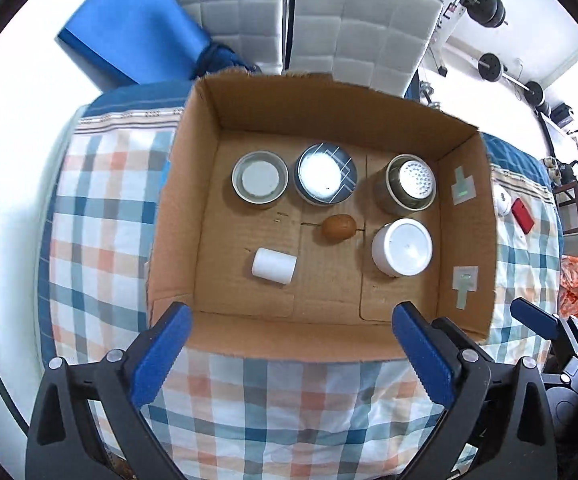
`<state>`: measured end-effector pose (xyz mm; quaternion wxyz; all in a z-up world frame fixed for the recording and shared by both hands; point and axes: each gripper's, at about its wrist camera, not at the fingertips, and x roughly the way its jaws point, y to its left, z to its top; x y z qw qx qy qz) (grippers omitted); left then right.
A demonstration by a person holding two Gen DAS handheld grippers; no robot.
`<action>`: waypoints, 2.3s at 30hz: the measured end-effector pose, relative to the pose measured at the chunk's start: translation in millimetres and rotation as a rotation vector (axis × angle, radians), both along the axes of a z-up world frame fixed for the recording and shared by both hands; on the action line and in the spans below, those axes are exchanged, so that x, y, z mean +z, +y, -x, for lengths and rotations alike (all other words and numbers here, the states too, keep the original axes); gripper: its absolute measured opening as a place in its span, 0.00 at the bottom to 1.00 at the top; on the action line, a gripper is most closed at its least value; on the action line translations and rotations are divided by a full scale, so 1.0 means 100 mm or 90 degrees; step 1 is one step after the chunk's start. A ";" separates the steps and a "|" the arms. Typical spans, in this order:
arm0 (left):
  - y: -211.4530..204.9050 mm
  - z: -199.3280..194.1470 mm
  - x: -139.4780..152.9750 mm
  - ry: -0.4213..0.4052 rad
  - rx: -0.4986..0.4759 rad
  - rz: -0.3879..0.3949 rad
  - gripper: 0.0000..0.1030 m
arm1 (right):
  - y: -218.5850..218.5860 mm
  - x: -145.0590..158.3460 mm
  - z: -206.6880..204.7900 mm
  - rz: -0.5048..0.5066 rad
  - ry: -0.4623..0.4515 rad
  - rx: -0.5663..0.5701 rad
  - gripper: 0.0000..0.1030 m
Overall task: Organize rigid objects
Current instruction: 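Move both tools back toward the red block and white case, then grasp the red rectangular block with the right tool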
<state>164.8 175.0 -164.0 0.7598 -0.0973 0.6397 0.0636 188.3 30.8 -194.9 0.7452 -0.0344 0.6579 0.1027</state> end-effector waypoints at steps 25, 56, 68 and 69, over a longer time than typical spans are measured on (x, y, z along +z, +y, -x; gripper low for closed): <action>-2.24 -0.97 0.27 -0.041 -0.197 0.007 1.00 | -2.48 0.29 -0.36 0.017 -0.031 -0.204 1.00; -2.83 -2.67 -1.41 0.078 -0.167 -0.124 1.00 | -3.30 -1.69 -2.04 -0.024 0.084 -0.459 0.86; -3.02 -2.58 -1.42 0.067 -0.202 -0.148 1.00 | -3.31 -1.70 -1.96 0.046 0.097 -0.377 0.70; -3.05 -2.56 -1.42 0.066 -0.209 -0.149 1.00 | -3.36 -1.70 -1.93 0.052 0.102 -0.375 0.70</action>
